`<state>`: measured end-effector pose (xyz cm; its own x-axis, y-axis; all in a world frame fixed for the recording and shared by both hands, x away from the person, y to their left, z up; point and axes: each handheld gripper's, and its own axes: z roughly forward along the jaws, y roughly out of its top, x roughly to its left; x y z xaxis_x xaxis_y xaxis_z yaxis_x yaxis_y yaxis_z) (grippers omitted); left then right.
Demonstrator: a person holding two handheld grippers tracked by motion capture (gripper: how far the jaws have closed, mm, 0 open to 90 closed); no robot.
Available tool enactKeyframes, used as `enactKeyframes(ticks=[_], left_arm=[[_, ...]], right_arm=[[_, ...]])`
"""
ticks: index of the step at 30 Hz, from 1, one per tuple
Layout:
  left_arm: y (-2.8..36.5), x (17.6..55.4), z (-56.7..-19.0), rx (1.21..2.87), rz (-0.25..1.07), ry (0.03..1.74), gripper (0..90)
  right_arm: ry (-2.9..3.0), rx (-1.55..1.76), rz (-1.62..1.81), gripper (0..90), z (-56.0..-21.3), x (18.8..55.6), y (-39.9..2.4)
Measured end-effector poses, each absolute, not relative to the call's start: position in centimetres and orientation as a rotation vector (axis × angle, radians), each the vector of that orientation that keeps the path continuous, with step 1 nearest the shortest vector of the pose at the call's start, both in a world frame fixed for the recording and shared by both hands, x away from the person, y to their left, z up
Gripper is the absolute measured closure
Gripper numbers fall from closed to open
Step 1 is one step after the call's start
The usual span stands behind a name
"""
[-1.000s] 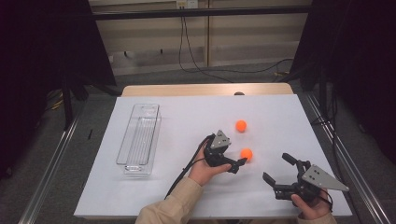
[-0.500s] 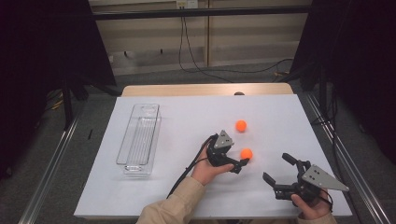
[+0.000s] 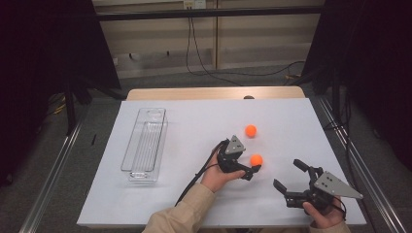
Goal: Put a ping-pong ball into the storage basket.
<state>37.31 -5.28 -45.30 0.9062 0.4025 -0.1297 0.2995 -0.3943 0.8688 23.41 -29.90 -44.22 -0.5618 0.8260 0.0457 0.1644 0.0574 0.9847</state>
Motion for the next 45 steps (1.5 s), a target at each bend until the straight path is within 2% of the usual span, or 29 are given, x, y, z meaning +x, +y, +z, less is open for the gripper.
enactKeyframes(ticks=[45], left_arm=[[-6.8,37.8,-45.8,2.071,0.143,0.521,4.8]], right_arm=[[1.789,0.987,1.547,3.5,-44.2,23.4,-29.9]])
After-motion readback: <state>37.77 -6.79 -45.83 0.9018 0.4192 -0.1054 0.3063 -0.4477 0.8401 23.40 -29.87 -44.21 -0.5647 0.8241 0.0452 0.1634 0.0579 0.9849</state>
